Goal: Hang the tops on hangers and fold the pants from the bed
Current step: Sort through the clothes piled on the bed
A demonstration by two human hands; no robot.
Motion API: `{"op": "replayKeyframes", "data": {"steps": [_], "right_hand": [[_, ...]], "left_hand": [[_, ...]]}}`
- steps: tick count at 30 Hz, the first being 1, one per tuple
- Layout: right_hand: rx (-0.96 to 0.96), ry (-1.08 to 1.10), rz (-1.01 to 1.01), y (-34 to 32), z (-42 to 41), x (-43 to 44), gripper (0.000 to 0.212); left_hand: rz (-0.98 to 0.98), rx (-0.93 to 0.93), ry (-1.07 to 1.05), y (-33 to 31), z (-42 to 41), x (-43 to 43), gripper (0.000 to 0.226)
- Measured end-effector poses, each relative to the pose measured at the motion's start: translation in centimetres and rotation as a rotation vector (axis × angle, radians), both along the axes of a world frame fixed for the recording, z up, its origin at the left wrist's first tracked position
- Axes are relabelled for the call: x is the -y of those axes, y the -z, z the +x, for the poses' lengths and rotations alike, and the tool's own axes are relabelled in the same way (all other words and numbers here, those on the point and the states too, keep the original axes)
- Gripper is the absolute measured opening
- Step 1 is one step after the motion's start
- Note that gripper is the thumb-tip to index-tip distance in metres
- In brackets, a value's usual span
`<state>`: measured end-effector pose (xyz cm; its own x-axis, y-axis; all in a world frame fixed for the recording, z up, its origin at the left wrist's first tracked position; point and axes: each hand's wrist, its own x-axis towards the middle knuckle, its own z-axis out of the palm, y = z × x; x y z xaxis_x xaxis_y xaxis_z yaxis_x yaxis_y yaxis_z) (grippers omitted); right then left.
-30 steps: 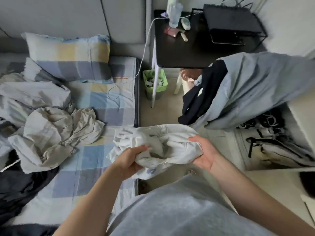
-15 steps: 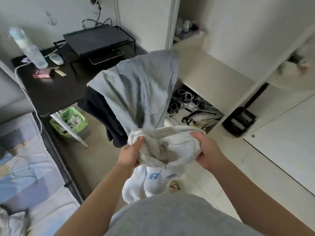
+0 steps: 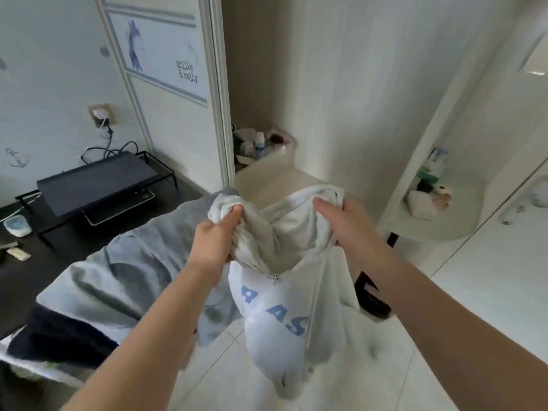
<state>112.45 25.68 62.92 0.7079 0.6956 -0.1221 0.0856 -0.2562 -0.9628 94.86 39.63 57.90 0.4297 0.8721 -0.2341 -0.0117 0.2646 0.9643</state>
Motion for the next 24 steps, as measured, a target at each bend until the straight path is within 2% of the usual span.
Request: {"op": "replayKeyframes", "data": {"steps": [3,7,15,19,22,24], "right_hand": [[0.167,0.02,0.068,-4.3,3.2,-2.9,0.022],[0.308,0.041,0.176,-10.0,6.6,-7.2,0.018],[0.7,0.235,0.226,-22.0,10.8,-15.0,0.027],[0.854,0.349,0.202,-28.0,12.6,-17.4,0.031],[0.979,0.443,0.096,-32.8,14.0,-18.4,0.031],[1.061,0.499,0.003,-36.0,14.8,-18.7,0.033]], "left_hand": [[0.088,0.041,0.046,-5.0,3.8,-3.8,0.031],[0.225,0.106,0.126,-11.5,8.5,-9.1,0.023],[0.434,0.204,0.339,-23.7,16.1,-18.7,0.03],[0.505,0.305,0.418,-30.5,19.4,-21.7,0.025],[0.509,0.369,0.495,-35.6,21.9,-22.7,0.025],[0.508,0.429,0.521,-38.6,23.6,-23.0,0.014]]}}
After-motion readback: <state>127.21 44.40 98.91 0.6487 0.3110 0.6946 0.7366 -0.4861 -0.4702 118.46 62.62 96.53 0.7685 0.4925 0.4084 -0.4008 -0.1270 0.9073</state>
